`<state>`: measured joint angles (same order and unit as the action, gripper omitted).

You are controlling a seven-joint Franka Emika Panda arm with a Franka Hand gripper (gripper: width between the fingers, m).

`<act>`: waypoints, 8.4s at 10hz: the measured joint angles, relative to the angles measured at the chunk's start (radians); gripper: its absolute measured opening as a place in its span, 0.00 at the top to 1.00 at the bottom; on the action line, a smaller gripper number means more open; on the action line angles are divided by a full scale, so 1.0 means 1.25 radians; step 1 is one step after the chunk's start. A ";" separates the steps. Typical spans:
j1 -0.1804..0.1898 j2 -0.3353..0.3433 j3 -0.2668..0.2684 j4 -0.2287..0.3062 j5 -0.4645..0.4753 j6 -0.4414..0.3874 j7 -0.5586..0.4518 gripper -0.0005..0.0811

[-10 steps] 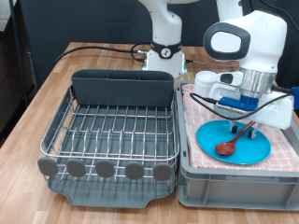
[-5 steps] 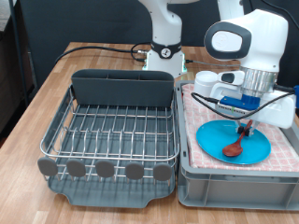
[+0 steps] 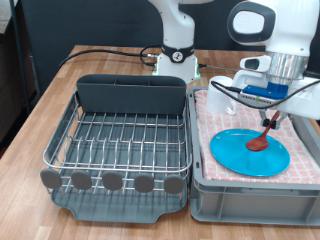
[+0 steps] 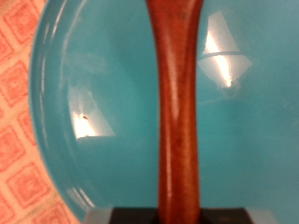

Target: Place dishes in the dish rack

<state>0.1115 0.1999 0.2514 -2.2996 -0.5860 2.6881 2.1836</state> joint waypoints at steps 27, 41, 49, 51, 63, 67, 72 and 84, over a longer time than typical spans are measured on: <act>-0.127 -0.651 -0.158 -0.411 0.417 -0.346 0.138 0.89; 0.001 -0.661 -0.495 -0.465 0.567 -0.361 -0.208 0.89; 0.037 -0.507 -0.562 -0.416 0.632 -0.343 -0.276 0.89; 0.035 -0.501 -0.587 -0.408 0.632 -0.344 -0.297 0.89; -0.002 -0.405 -0.562 -0.373 0.448 -0.219 -0.222 0.27; -0.044 -0.467 -0.440 -0.373 0.292 -0.128 -0.039 0.03; -0.034 -0.570 -0.314 -0.318 0.268 -0.272 0.047 0.01; 0.168 -0.387 -0.270 -0.131 0.378 -0.237 -0.085 0.01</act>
<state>0.3216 -0.2840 -0.0867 -2.4633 -0.1133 2.3920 2.0774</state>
